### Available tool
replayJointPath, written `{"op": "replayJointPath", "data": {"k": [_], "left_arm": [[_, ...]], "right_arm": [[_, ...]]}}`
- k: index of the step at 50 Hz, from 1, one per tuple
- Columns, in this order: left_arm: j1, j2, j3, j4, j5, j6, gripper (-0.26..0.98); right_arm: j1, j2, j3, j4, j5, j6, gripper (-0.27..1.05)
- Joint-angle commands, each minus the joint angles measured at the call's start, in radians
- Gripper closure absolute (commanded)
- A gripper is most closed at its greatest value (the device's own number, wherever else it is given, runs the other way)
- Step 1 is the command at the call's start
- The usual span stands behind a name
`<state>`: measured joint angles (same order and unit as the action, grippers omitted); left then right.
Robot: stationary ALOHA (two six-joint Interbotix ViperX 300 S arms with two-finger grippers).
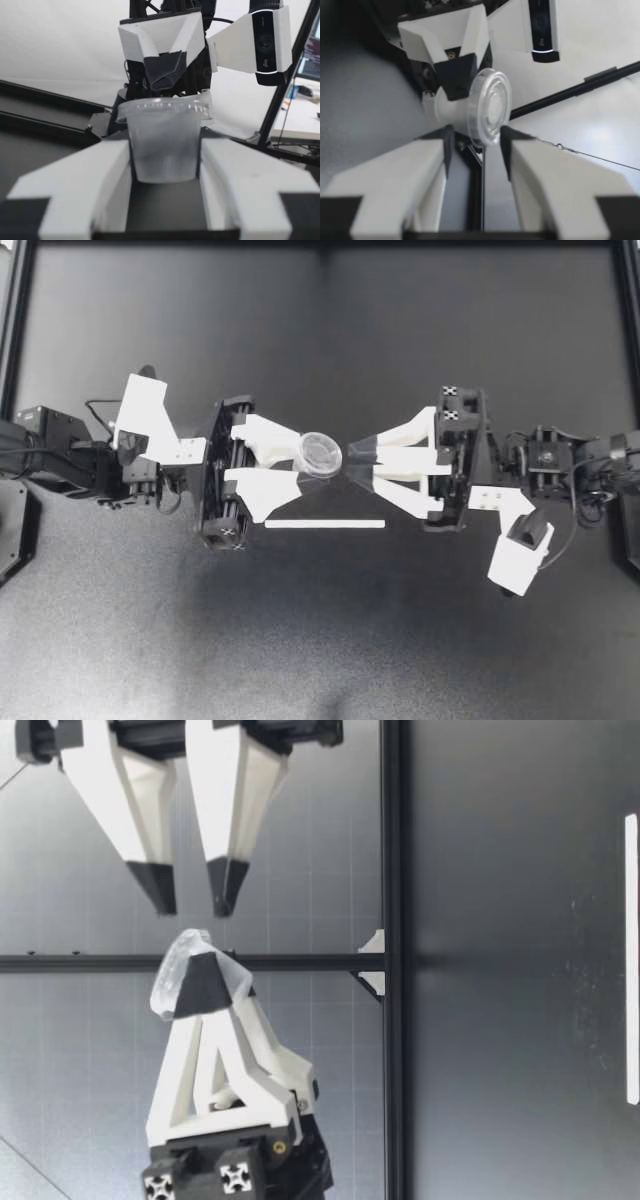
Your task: Pick up the plastic cup and open its lid.
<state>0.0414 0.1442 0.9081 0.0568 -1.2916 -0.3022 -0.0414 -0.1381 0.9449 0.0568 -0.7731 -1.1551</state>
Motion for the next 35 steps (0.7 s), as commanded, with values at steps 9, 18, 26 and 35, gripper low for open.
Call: {"op": "replayJointPath", "data": {"k": [9,18,26,35], "left_arm": [[0.002,-0.032,-0.006,0.006,-0.005,-0.002,0.52],[0.002,-0.021,-0.006,0.018,-0.002,-0.002,0.52],[-0.002,-0.012,-0.005,0.028,0.000,-0.002,0.52],[-0.002,-0.017,-0.002,0.031,0.015,0.017,0.52]], "right_arm": [[0.006,0.009,-0.041,0.005,-0.009,0.003,0.32],[0.006,-0.017,-0.041,0.006,-0.031,0.002,0.32],[-0.002,-0.083,-0.006,0.037,-0.097,-0.008,0.32],[0.002,-0.118,0.041,0.083,-0.115,0.006,0.32]]}}
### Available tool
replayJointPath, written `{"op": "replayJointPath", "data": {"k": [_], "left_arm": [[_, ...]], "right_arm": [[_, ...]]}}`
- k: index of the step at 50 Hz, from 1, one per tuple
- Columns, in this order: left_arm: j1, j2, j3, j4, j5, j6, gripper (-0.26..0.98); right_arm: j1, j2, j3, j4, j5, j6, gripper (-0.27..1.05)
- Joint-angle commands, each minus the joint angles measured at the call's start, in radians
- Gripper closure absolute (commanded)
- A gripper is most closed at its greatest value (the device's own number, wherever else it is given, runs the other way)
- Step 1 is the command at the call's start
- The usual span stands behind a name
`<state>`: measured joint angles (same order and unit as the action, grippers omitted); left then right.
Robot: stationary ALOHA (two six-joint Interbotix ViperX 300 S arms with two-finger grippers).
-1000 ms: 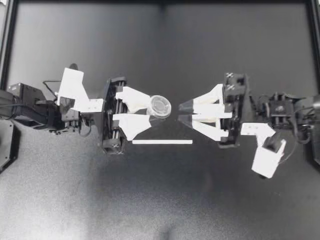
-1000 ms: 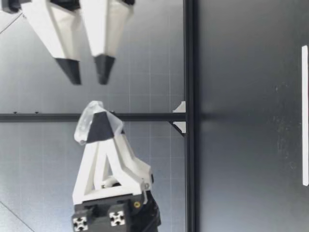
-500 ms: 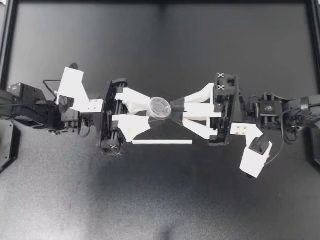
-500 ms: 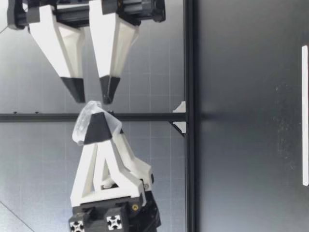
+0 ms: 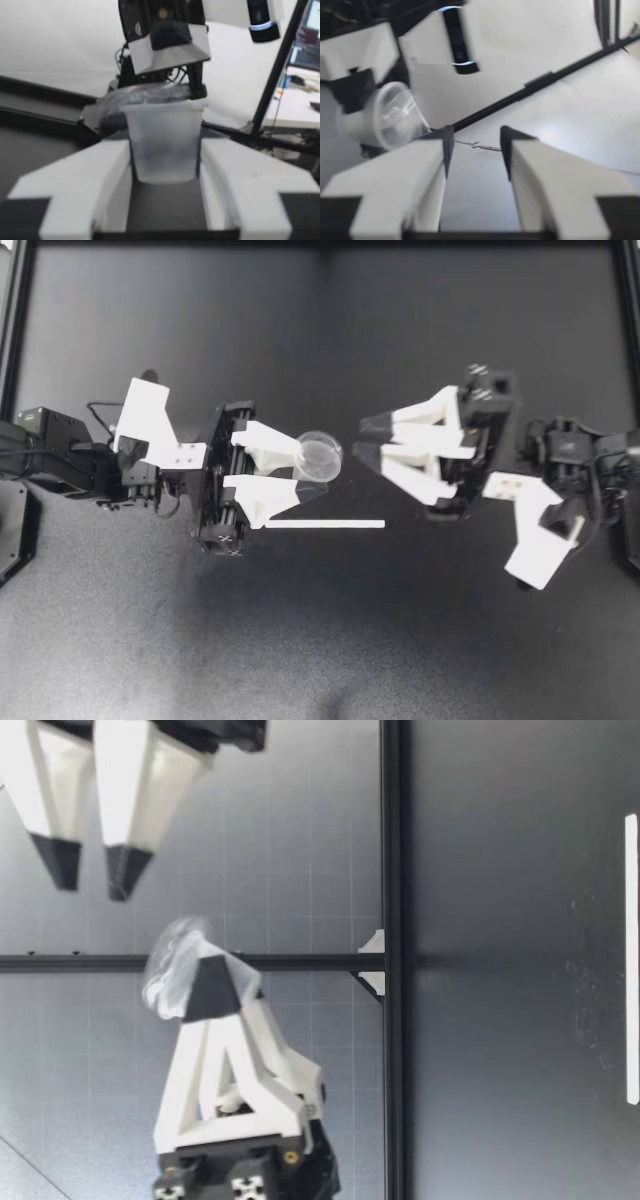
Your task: Pick up the plastic cup and open its lid.
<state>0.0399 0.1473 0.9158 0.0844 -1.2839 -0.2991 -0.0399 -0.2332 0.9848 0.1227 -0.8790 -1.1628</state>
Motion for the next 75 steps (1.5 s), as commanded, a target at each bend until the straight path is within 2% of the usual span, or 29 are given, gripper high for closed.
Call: {"op": "replayJointPath", "data": {"k": [1,10,20,27,36,47,60,75], "left_arm": [[0.000,-0.021,-0.009,0.005,0.015,0.018,0.52],[-0.002,-0.052,-0.020,0.014,0.146,0.115,0.52],[-0.002,-0.114,0.006,0.014,0.184,0.179,0.52],[0.000,-0.167,0.035,0.014,0.207,0.209,0.52],[0.000,-0.212,0.052,0.014,0.272,0.216,0.52],[-0.002,-0.239,0.066,0.014,0.284,0.218,0.52],[0.000,-0.239,0.061,0.014,0.305,0.218,0.52],[0.000,-0.242,0.040,0.014,0.430,0.216,0.52]], "right_arm": [[0.002,-0.021,0.008,0.029,-0.009,0.028,0.32],[0.037,-0.023,0.025,0.071,0.021,0.371,0.33],[0.041,-0.049,0.038,0.064,0.124,0.845,0.33],[0.041,-0.061,0.048,0.060,0.156,1.029,0.33],[0.041,-0.066,0.063,0.051,0.160,1.069,0.33],[0.041,-0.074,0.067,0.051,0.176,1.066,0.33],[0.041,-0.075,0.069,0.049,0.183,1.066,0.33],[0.041,-0.075,0.092,0.049,0.195,1.072,0.33]]}}
